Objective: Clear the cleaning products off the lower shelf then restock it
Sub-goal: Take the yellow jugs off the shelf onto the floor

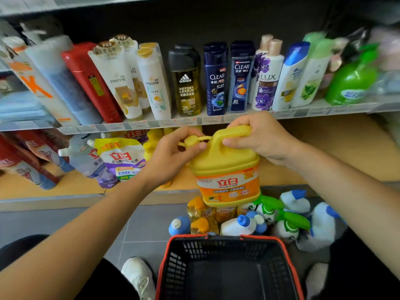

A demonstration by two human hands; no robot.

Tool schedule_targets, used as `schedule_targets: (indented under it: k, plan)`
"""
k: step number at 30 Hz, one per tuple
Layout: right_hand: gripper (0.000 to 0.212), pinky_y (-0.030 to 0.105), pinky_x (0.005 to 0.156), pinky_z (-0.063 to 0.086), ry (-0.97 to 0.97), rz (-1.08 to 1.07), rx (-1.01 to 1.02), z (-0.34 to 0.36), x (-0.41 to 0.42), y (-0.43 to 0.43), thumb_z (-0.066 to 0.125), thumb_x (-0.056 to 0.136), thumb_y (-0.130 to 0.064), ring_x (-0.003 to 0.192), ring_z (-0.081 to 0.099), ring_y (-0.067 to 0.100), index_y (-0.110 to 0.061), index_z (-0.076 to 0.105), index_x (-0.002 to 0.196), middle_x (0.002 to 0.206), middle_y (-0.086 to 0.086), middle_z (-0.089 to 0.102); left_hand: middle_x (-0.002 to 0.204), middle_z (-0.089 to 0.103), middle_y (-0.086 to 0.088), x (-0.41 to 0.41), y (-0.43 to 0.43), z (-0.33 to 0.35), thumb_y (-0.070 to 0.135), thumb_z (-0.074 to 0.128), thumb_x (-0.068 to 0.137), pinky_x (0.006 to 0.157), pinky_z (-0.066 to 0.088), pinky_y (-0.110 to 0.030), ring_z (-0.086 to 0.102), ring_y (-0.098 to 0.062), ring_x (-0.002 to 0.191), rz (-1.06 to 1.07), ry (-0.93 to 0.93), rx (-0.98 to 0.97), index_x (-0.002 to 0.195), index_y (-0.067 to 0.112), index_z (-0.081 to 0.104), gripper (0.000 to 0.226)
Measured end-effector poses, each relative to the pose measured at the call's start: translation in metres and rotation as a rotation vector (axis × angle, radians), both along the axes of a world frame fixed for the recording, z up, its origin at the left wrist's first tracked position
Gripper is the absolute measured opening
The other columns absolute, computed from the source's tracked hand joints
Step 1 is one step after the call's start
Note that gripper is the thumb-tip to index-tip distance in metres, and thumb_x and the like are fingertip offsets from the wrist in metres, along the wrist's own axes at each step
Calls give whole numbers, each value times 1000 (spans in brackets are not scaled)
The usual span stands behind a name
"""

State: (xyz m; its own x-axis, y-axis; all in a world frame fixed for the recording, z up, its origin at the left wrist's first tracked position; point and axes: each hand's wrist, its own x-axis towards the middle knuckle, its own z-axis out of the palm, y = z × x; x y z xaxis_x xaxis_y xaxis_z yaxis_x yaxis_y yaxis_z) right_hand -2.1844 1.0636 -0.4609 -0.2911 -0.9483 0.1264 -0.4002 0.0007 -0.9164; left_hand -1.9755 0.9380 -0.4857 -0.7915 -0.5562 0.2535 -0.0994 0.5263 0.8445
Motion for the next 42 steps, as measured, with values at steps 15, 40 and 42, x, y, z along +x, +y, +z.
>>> schedule_targets:
  k: [15, 40, 42]
  plan:
    - [23, 20, 62, 50, -148, -34, -3, -21, 0, 48, 91, 64, -16, 70, 63, 5, -18, 75, 81, 76, -3, 70, 95, 70, 11, -15, 41, -14, 37, 66, 93, 69, 55, -38, 66, -14, 89, -109, 79, -122, 99, 23, 70, 15]
    - [30, 25, 66, 59, -665, -4, -97, 4, -23, 76, 75, 63, -5, 73, 73, 12, -5, 69, 92, 77, 2, 76, 115, 75, -7, -29, 54, 18, 54, 82, 72, 98, 55, -44, 66, -27, 115, -277, 229, 542, 123, 12, 70, 66]
    - [30, 26, 67, 59, -644, -20, -105, 3, -23, 77, 76, 62, -5, 73, 72, 13, -4, 69, 92, 78, 3, 75, 114, 75, -8, -27, 57, 17, 49, 82, 73, 95, 57, -42, 68, -27, 113, -221, 271, 493, 119, 10, 71, 62]
